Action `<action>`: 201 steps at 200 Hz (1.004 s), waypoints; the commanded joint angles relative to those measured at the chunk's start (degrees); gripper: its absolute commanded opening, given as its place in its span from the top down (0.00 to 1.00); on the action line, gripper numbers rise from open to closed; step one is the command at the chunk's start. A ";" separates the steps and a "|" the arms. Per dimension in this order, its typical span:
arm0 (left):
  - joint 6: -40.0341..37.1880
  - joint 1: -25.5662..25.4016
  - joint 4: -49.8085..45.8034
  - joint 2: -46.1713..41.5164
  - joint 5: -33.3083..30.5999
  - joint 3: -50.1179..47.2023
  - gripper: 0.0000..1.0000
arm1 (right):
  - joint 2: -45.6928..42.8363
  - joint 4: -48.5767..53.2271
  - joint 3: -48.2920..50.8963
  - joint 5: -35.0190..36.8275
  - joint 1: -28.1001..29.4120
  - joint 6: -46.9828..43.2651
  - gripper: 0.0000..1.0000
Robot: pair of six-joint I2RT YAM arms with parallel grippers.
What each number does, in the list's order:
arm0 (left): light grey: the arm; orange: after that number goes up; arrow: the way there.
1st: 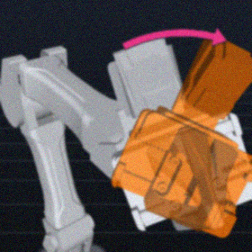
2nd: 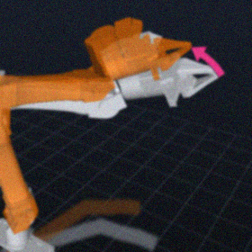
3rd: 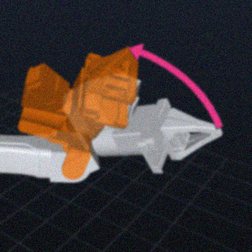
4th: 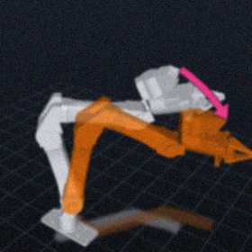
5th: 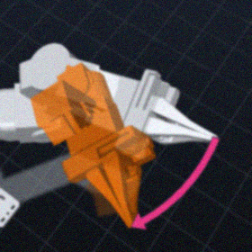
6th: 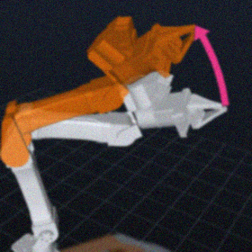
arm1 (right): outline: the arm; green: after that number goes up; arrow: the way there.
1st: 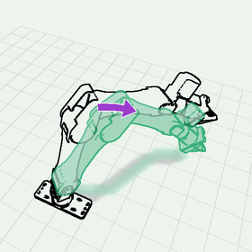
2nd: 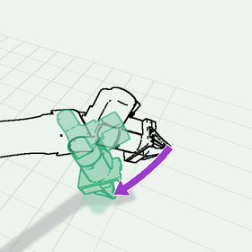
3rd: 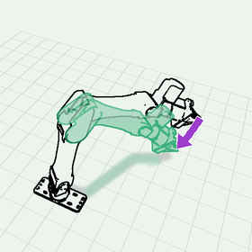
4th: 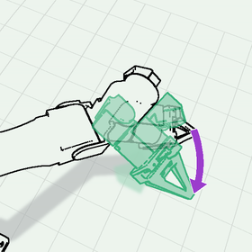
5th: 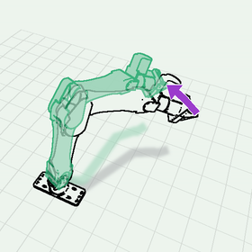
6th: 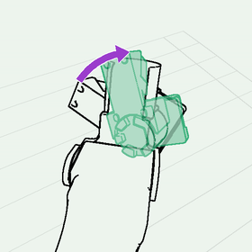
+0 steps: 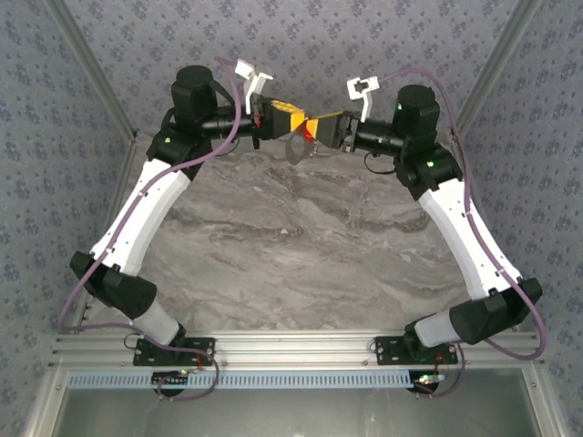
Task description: Put the keys on the keyring
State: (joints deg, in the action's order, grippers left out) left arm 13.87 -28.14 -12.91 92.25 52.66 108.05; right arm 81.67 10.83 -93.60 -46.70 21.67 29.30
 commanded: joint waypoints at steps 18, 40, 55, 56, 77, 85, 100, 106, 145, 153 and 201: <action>1.25 -0.13 5.32 -3.13 -1.38 -1.26 1.00 | 0.25 -1.43 0.35 -2.68 1.17 1.11 0.90; 1.42 0.05 5.65 -3.13 -1.52 -1.57 1.00 | 0.27 -0.95 0.53 -2.92 1.70 1.11 1.00; 1.61 0.24 6.13 -3.13 -1.81 -1.83 1.00 | 0.40 -0.88 0.53 -3.04 2.12 1.14 1.00; 1.61 0.26 6.18 -3.17 -1.84 -1.85 1.00 | 0.41 -0.89 0.53 -3.05 2.18 1.17 1.00; 1.95 0.40 7.13 -3.33 -2.15 -2.30 1.00 | 0.88 -0.79 0.46 -3.78 3.09 1.37 1.00; 2.08 0.45 7.37 -3.39 -2.21 -2.40 1.00 | 1.11 -0.71 0.28 -4.36 3.55 1.53 1.00; 2.24 0.55 7.63 -3.39 -2.29 -2.66 1.00 | 1.72 0.08 -0.41 -5.36 4.46 1.38 1.00; 2.22 0.62 7.79 -3.39 -2.30 -2.71 1.00 | 1.89 0.42 -0.59 -5.59 4.69 1.29 1.00; 2.40 0.72 8.33 -3.80 -2.28 -3.54 1.00 | 1.33 1.78 -0.59 -7.40 3.57 1.47 0.78; 2.39 0.72 8.42 -3.88 -2.27 -3.79 1.00 | 0.60 0.96 0.11 -7.55 2.43 2.30 0.70; 3.13 1.10 10.00 -5.02 -2.21 -5.71 1.00 | -3.35 -12.44 4.30 -10.39 -6.64 13.88 0.65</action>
State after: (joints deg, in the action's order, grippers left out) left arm 16.19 -27.59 -6.87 89.76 50.50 103.02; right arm 81.21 6.96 -90.08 -54.35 18.46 36.14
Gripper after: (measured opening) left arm 0.040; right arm 0.347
